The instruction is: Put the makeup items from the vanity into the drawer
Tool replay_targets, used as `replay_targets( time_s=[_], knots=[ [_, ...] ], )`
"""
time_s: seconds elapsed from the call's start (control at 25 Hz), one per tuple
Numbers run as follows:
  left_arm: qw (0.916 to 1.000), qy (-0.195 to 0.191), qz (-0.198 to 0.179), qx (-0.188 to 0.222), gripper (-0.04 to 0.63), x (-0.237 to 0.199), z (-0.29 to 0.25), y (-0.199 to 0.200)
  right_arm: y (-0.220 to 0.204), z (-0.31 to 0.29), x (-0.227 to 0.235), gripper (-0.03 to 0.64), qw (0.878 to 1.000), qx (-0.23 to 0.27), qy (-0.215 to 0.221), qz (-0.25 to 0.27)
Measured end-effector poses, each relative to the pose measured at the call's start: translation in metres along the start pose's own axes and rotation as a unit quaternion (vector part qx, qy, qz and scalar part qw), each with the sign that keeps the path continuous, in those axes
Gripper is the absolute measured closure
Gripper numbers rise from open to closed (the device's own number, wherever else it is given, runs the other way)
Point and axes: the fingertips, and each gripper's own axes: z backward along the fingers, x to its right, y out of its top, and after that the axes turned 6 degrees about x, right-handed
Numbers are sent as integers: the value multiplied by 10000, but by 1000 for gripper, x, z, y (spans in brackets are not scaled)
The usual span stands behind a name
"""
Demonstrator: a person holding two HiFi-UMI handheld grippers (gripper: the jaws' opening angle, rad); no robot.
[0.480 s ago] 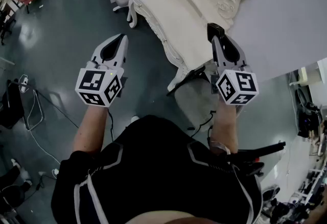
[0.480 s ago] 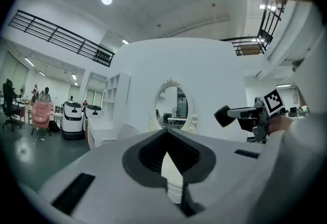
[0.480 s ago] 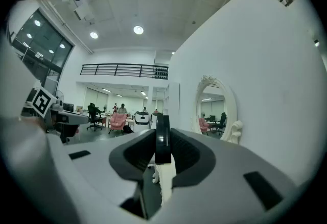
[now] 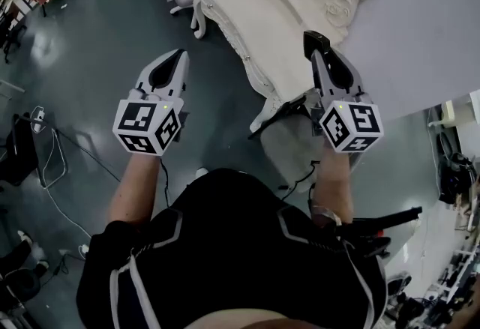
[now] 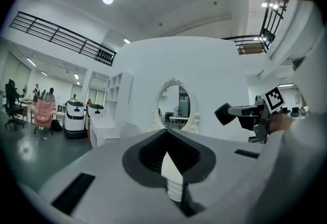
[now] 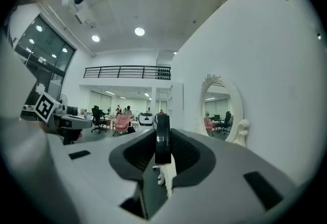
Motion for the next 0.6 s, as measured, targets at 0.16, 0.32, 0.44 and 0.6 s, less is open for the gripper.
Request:
replay_targets(
  time_s=[0.16,0.32,0.44,0.6],
  knots=[
    [10000,9,0,7,592,-9,3,1,0,-6,-5,522,10000,-30,-43,-29],
    [10000,0,24,43,592,-22,6,0,-1,-16,-17,522,10000,-51,-37,-47],
    [9999,-18,55,83,592,-36,10,1,1,-25,-28,522,10000,-46,-49,-12],
    [9997,-84,173,142,592,-55,19,0,4,-36,-45,522,10000,-6,-52,39]
  ],
)
